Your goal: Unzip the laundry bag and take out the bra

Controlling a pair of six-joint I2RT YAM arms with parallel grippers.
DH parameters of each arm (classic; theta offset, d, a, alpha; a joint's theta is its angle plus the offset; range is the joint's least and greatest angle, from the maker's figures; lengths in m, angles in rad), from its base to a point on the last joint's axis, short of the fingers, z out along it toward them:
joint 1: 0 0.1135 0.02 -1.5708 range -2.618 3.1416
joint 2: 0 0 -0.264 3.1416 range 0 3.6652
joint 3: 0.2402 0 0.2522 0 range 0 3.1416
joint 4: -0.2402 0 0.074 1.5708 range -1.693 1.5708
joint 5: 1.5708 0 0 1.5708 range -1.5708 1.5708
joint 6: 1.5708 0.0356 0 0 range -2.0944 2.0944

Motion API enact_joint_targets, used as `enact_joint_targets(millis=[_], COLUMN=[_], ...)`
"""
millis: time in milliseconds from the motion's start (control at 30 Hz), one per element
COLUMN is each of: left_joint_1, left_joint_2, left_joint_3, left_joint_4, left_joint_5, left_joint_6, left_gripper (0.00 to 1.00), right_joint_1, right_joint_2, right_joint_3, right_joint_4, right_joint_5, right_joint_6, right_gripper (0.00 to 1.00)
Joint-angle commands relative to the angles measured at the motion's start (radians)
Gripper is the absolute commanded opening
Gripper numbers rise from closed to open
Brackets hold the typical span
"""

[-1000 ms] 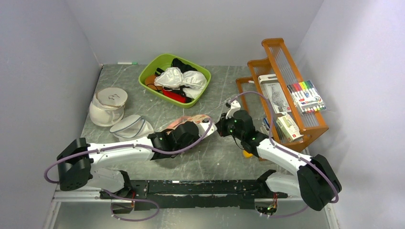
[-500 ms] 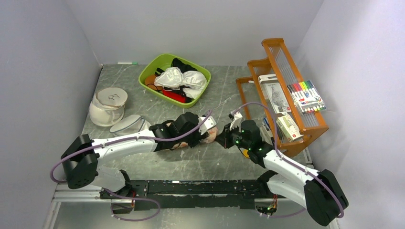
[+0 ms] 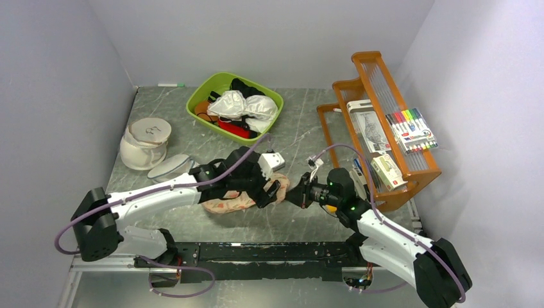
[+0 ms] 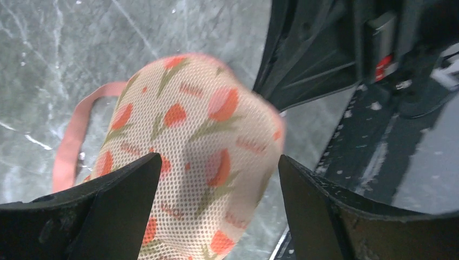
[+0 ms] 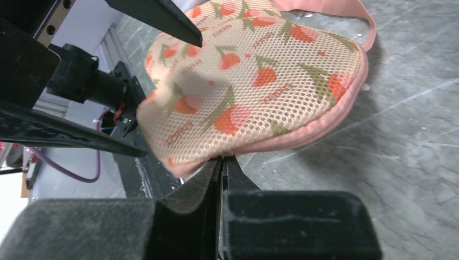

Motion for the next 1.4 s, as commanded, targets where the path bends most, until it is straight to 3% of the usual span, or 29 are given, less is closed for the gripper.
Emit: enact_joint_targets(millis=[0,100,200,367,567,867,1000,1200,1367], left_joint_1=[-0.002,-0.002,-0.002,-0.002,0.006,0.124,0.176,0.178,0.174], left_joint_2=[-0.081,-0.078,-0.060,-0.110,-0.150,-0.009,0.015,-0.144,-0.277], left_joint_3=[-0.050,-0.061,-0.068,-0.188,-0.339,-0.280,-0.267,-0.292,-0.337], left_joint_4=[0.121,0.100,0.024,0.008,0.044,0.095,0.149,0.187,0.183], left_joint_5=[0.103,0.127,0.038,-0.073,-0.234,-0.363,-0.339,-0.171,0.014], left_joint_6=[-0.208,-0.265,-0.401,-0.631,-0.832,-0.652,-0.539,-0.471,-0.461], left_gripper=[0.90,0.85,0.73,0.81,0.91,0.97,0.97,0.96,0.96], right_joint_1=[0.012,0.013,0.012,0.012,0.012,0.024,0.065,0.164,0.172], right_joint_2=[-0.021,-0.014,-0.013,-0.042,0.013,0.072,0.115,0.193,0.233], right_joint_3=[-0.010,-0.011,0.018,0.042,0.019,-0.022,-0.052,-0.022,0.006], right_joint_4=[0.046,0.039,-0.030,-0.144,-0.107,-0.051,0.030,0.093,0.125], right_joint_5=[-0.062,-0.057,-0.010,0.107,0.065,0.033,0.035,0.110,0.115], right_joint_6=[0.026,0.014,-0.017,-0.055,-0.040,-0.030,0.012,0.027,0.021], right_gripper=[0.00,0.00,0.00,0.00,0.00,0.00,0.00,0.00,0.00])
